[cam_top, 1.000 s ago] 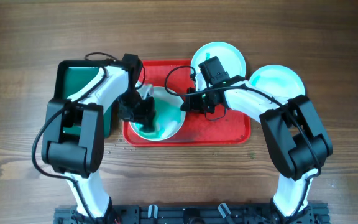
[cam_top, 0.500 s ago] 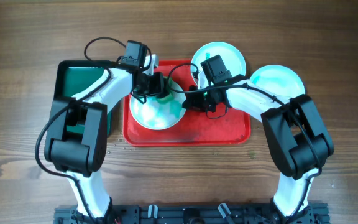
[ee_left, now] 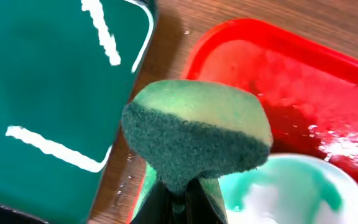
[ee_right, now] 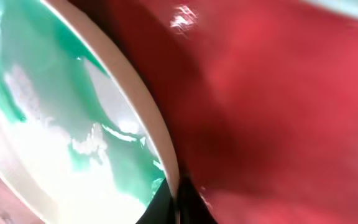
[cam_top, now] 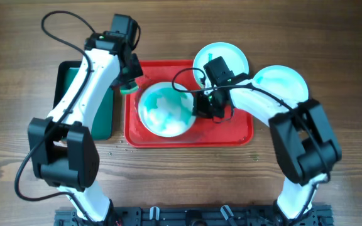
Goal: Clean dirty plates on tray and stack at the side
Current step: 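Lift the scrubbed plate with the right gripper toward the right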
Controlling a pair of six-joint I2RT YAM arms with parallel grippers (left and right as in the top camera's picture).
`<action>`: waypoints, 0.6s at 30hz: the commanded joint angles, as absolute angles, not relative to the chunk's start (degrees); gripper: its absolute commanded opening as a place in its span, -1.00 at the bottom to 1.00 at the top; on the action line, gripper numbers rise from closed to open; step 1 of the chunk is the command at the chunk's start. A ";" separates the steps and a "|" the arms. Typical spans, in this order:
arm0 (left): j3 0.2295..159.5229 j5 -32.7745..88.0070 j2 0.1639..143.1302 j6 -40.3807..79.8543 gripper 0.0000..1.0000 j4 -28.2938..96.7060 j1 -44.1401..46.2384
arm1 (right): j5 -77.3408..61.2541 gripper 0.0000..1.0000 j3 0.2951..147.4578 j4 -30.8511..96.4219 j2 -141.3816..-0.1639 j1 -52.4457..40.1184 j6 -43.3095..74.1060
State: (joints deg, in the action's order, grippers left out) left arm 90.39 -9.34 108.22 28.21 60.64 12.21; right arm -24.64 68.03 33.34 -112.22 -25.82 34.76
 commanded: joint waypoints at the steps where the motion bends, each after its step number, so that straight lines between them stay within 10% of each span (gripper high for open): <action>1: 90.67 -8.47 108.07 28.95 -0.92 61.04 11.49 | -10.39 -0.92 69.10 38.85 -102.17 -26.52 31.44; 18: 90.54 12.03 112.90 25.91 -0.92 58.52 11.51 | 55.81 -0.92 69.08 47.62 -83.37 -49.58 25.91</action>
State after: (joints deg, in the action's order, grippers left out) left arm 90.37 10.44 111.33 27.05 58.72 11.70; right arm 42.57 68.03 48.01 -84.23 -45.91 30.28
